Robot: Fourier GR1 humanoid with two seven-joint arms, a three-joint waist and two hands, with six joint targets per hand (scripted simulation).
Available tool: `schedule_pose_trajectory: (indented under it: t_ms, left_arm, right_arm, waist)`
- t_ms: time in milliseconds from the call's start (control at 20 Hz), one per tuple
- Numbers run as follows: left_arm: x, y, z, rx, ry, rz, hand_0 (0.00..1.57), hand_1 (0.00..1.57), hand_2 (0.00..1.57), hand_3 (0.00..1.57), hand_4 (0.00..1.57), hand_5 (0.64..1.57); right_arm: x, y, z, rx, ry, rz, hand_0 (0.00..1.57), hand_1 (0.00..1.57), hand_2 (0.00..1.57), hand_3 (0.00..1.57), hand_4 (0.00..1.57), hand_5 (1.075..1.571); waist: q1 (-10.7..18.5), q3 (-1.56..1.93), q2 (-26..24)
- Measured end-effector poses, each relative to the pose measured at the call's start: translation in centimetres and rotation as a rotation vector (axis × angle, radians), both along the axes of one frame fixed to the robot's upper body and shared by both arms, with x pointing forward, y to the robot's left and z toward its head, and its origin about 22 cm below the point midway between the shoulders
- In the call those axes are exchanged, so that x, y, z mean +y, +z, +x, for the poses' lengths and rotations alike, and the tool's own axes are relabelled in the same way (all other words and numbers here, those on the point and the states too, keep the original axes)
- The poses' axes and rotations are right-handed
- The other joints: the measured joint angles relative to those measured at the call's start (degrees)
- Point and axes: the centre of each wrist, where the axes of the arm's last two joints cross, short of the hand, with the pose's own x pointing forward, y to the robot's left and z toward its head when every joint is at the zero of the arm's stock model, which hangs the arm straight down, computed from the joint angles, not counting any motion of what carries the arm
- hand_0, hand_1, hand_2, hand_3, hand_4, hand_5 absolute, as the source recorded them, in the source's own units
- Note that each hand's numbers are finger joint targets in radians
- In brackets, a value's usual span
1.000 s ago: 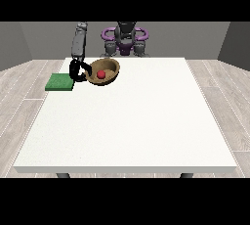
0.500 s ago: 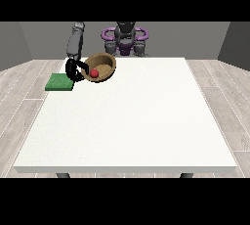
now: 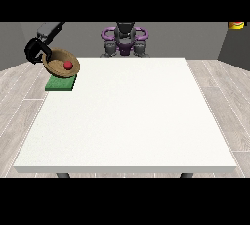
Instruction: Pick the cup and pour the ball into the bowl, then pick the bowl and place it on the pad
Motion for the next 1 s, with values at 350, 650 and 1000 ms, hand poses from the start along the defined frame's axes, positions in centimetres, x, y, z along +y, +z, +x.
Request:
schedule_pose_trajectory:
  t_ms: [350,650,1000]
  left_arm:
    - [0.9,-0.7,-0.4,-0.032,0.004,0.015,0.00,0.00,0.00,0.00,1.21,1.556]
    - [1.2,-1.2,-0.5,-0.041,0.009,0.020,0.00,0.00,0.00,0.00,1.20,1.558]
    - [2.0,1.0,-0.9,-0.071,0.011,0.027,0.00,0.00,0.00,0.00,1.20,1.561]
  right_arm:
    - [0.3,-0.5,0.8,-0.041,-0.039,0.041,1.57,1.57,1.57,0.45,1.04,1.570]
    - [1.2,-1.4,1.6,-0.062,-0.058,0.089,1.57,1.57,1.57,0.60,0.99,1.571]
    - [-0.7,-1.2,1.1,-0.070,-0.162,0.122,1.57,1.57,1.57,0.98,0.00,1.554]
  waist:
    - [0.2,-0.24,1.9]
    - [0.2,-0.47,2.0]
    - [0.6,-0.30,3.5]
